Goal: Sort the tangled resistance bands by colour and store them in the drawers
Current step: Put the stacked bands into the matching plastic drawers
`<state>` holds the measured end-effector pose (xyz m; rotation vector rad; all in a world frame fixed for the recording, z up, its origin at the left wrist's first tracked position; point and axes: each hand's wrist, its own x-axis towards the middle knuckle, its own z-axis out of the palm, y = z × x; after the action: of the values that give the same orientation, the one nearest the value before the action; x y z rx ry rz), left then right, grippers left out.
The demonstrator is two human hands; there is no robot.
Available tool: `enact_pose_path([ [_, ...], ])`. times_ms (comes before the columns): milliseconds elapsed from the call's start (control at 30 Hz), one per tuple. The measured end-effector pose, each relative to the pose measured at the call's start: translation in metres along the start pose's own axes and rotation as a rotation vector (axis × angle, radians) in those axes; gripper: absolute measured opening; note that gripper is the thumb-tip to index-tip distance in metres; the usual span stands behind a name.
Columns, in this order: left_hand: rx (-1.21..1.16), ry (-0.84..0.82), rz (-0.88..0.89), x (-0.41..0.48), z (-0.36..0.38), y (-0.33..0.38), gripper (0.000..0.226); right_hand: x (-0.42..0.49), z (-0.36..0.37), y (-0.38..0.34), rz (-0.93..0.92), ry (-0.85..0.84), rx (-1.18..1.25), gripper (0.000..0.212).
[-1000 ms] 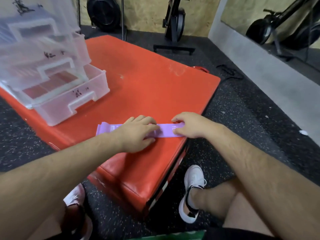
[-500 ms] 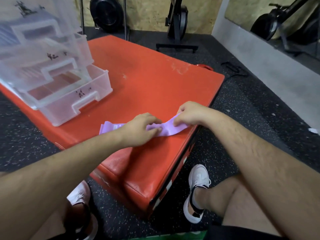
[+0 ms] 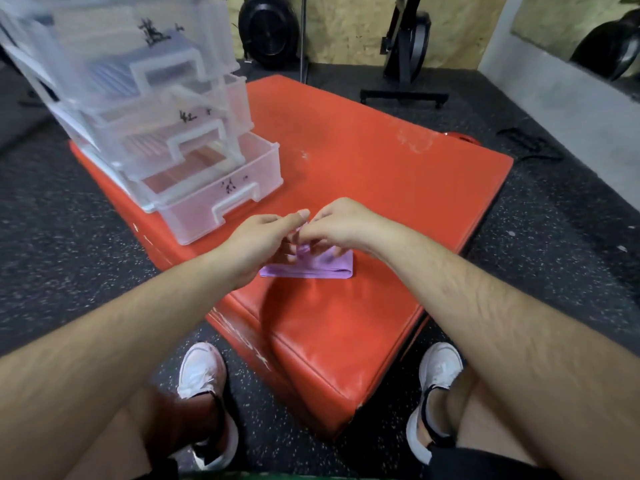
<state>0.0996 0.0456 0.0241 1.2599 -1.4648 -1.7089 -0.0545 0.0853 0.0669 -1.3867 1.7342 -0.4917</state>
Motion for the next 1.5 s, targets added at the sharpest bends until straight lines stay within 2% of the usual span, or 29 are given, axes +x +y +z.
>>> enact_pose_path([
  [67,0.09,0.075,0.009,0.0,-0.012,-0.004,0.046,0.005,0.006,-0.005,-0.007,-0.034,0.019,0.02],
  [133,0.225,0.131,0.016,0.001,-0.02,-0.009,0.025,0.01,0.01,-0.008,0.001,-0.066,0.01,0.026],
  [233,0.496,0.182,0.091,0.001,-0.025,-0.014,0.006,0.015,0.014,-0.004,-0.041,-0.08,-0.051,0.024],
  [333,0.764,0.197,0.204,0.005,-0.029,-0.02,0.01,0.018,0.013,0.01,-0.13,0.039,-0.366,0.023],
  [433,0.937,0.186,0.302,0.012,-0.035,-0.032,0.011,0.018,0.008,0.024,-0.085,0.156,-0.692,0.027],
  [600,1.171,0.146,0.287,0.016,-0.038,-0.038,0.03,0.02,0.004,0.037,0.079,0.074,-0.739,0.04],
  [733,1.157,0.061,0.376,0.016,-0.032,-0.037,0.051,0.021,0.005,0.038,0.007,0.038,-0.661,0.024],
  [833,1.023,-0.073,0.432,0.014,-0.025,-0.033,0.076,0.016,0.001,0.031,-0.159,0.068,-0.636,0.015],
  [867,0.976,-0.093,0.436,0.014,-0.023,-0.03,0.078,0.014,-0.001,0.027,-0.227,0.097,-0.611,0.013],
  [1033,0.653,-0.092,0.358,0.006,-0.033,-0.007,0.036,0.017,-0.011,0.012,-0.479,0.284,-0.489,0.015],
  [1100,0.592,-0.04,0.375,0.0,-0.042,0.002,0.033,0.023,-0.014,0.007,-0.53,0.321,-0.482,0.017],
  [1200,0.684,0.081,0.421,-0.005,-0.063,0.01,0.037,0.036,-0.016,0.0,-0.605,0.38,-0.458,0.018],
  [1300,0.665,0.161,0.486,-0.018,-0.081,0.022,0.036,0.05,-0.012,-0.01,-0.702,0.431,-0.402,0.016],
  [1400,0.732,0.288,0.576,-0.029,-0.098,0.038,0.03,0.064,-0.005,-0.027,-0.791,0.468,-0.316,0.018],
  [1500,0.879,0.452,0.672,-0.028,-0.115,0.048,0.028,0.082,0.002,-0.05,-0.783,0.502,-0.187,0.02],
])
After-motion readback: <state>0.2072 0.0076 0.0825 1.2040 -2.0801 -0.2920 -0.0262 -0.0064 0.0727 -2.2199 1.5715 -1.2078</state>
